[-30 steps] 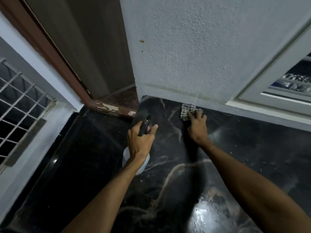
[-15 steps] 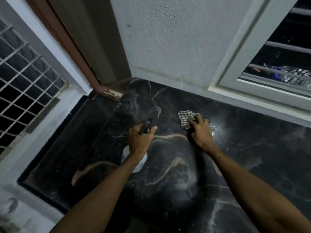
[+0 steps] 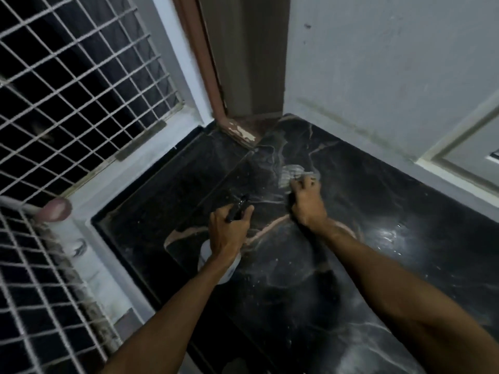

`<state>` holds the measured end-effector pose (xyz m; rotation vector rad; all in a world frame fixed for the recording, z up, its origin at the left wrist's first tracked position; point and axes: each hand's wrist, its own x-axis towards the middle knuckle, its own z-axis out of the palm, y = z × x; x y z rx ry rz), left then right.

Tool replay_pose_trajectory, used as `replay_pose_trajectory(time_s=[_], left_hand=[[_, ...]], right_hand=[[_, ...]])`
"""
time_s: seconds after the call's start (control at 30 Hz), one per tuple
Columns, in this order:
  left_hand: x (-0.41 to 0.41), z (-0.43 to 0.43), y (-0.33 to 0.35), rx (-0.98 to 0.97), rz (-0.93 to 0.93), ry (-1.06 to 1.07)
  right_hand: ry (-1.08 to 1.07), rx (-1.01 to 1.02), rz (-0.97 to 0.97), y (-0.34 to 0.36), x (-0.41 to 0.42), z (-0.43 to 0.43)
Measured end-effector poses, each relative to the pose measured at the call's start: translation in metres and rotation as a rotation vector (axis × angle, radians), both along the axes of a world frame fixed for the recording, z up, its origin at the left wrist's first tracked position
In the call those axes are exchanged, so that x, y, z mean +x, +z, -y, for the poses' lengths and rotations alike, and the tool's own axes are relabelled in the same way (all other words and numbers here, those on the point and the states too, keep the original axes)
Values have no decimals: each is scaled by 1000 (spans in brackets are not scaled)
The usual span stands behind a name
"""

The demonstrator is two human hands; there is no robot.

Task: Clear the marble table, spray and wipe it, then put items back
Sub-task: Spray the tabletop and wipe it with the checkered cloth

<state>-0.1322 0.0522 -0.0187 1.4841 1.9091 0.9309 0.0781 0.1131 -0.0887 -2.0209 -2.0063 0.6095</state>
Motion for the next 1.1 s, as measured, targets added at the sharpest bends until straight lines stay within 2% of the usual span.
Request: replay_pose_trajectory(time_s=[0.07, 0.1, 0.13, 0.2, 0.23, 0.27, 0.4, 0.43, 0.53, 0.57, 0.6, 0.7, 0.73, 0.83, 0.87, 0.97, 1.0, 1.03, 1.1], left_hand=[[-15, -5, 0, -13, 33, 17], [-22, -9, -1, -25, 48, 25], [-30, -14, -4, -26, 56, 32], [-44, -19, -7, -5, 73, 30], [-51, -21, -6, 1, 94, 41], [-54, -21, -5, -10, 113, 53], [-75, -27, -6, -66, 116, 79], [-80, -28, -5, -57, 115, 87], [-93, -30, -5, -24, 135, 119], [-97, -27, -4, -25, 141, 120], [-101, -23, -2, -26, 149, 113], [-110, -14, 0, 0, 142, 95], [-113, -13, 0, 7, 146, 92], [-125, -3, -4, -10, 137, 128], [-128, 3, -5, -5, 106, 138], [-128, 27, 0, 39, 40, 150], [-128, 31, 1, 29, 38, 158], [-127, 37, 1, 15, 39, 165], [-123, 57, -1, -19, 52, 191]], right_hand=[[314, 35, 63, -4, -22, -9], [346, 66, 81, -5, -21, -23], [281, 78, 98, -5, -21, -42], [-4, 49, 103, -1, -18, -78], [-85, 24, 104, 2, -24, -88], [-63, 21, 111, 3, -34, -91], [419, 81, 166, -7, -86, -64], [441, 85, 173, -7, -86, -71], [81, 28, 138, 4, -85, -98], [58, 6, 148, 4, -97, -90], [133, 12, 156, 4, -113, -74], [537, 90, 127, -3, -147, -13], [558, 86, 120, 0, -147, -9], [199, 40, 110, 4, -156, -18], [193, 41, 120, 5, -166, -11], [624, 119, 119, 1, -186, 42], [682, 137, 112, 0, -177, 47], [633, 148, 104, -2, -164, 47], [308, 121, 73, -3, -129, 44]])
